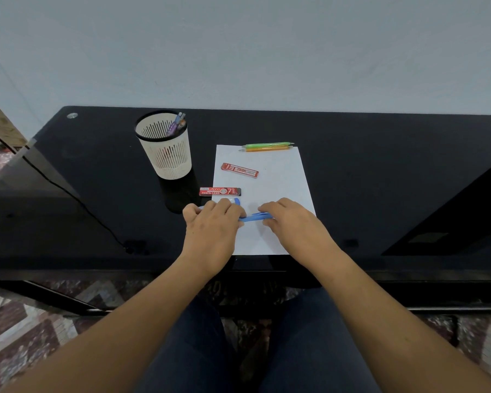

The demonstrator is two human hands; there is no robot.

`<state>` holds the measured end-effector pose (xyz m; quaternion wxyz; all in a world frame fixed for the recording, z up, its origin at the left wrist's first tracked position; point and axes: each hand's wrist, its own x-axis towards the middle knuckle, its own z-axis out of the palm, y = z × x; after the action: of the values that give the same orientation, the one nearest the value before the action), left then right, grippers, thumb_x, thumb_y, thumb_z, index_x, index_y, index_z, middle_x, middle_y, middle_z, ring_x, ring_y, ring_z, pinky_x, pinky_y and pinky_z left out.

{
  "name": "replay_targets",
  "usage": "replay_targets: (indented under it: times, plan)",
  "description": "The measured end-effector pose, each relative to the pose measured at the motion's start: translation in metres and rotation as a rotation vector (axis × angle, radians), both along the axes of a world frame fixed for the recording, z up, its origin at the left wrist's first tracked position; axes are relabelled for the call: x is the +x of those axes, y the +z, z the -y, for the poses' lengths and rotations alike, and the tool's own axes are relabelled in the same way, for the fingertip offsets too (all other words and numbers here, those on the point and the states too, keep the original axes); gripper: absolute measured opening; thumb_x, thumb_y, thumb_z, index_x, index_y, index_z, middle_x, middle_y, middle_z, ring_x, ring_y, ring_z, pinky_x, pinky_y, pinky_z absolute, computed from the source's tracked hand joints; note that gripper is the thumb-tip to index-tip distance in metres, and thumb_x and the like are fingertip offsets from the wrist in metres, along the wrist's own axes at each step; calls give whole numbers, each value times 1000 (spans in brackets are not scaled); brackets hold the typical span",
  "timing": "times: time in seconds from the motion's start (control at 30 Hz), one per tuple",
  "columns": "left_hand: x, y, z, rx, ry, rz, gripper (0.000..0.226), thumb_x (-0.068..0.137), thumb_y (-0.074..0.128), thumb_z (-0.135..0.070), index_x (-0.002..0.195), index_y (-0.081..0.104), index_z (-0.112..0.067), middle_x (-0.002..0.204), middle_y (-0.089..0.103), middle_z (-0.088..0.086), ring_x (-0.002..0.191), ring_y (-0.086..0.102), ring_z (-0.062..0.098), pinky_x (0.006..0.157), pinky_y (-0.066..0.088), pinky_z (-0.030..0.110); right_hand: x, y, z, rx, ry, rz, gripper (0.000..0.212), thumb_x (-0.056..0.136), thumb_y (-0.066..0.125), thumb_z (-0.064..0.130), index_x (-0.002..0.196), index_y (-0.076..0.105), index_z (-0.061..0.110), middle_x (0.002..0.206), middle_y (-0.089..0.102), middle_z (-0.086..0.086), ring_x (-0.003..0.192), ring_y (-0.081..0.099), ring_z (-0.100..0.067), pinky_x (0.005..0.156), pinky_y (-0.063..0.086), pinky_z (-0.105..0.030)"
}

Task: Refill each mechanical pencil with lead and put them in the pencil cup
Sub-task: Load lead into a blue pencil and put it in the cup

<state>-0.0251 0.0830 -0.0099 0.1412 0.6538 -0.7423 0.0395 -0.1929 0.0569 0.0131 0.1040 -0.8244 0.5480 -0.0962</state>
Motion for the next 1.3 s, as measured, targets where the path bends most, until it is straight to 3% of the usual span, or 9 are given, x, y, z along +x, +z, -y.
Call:
replay_targets:
  times: [0.17, 0.3, 0.6, 0.8, 1.0, 1.13, 1.3]
  plan:
    - [11, 4, 3, 14, 7, 75, 36, 96, 46, -48, 129, 49, -33, 123, 51, -12, 112, 45, 11, 92, 18, 36, -9, 3, 4, -16, -40, 25, 29, 98, 48, 26, 127, 53, 21, 114, 55, 1, 86, 52, -12, 77, 49, -25]
    - [33, 2, 9, 11, 40, 126, 42, 93, 47, -53, 128, 51, -30, 123, 53, -10, 108, 49, 12, 93, 24, 38, -22, 10, 5, 26, -129, 170, 27, 96, 52, 25, 122, 58, 22, 111, 57, 4, 88, 55, -12, 81, 50, -25]
    - [53, -27, 1, -165, -23, -105, 32, 82, 50, -44, 101, 69, -25, 114, 61, -6, 106, 55, 15, 85, 24, 37, -27, 26, 2, -40, -179, 379, 23, 91, 61, 23, 114, 63, 22, 98, 55, 13, 81, 55, 0, 69, 38, -3]
    - [54, -28, 6, -117, -40, -166, 31, 81, 47, -47, 94, 69, -29, 108, 60, -11, 97, 56, 13, 84, 21, 32, -17, 33, 0, -126, -220, 504, 20, 88, 66, 24, 108, 65, 22, 96, 55, 13, 80, 56, -1, 72, 41, -4]
    - [53, -29, 8, -105, -31, -180, 32, 82, 45, -47, 94, 69, -29, 108, 60, -11, 97, 56, 12, 85, 24, 32, -10, 36, 2, -90, -221, 601, 28, 94, 57, 21, 122, 56, 22, 95, 57, 16, 79, 56, 7, 80, 51, -12]
    - [54, -29, 7, -98, -24, -180, 33, 82, 44, -47, 94, 69, -30, 108, 60, -11, 97, 55, 11, 86, 25, 33, -7, 42, 5, -57, -206, 659, 47, 94, 55, 18, 135, 32, 25, 93, 55, 15, 73, 56, 8, 52, 41, 0]
    - [55, -31, 8, -91, -33, -190, 32, 82, 45, -47, 96, 69, -30, 108, 59, -12, 97, 55, 11, 87, 26, 32, -8, 48, 18, -101, -181, 600, 41, 95, 55, 18, 128, 32, 26, 92, 59, 11, 75, 59, 1, 51, 43, -3]
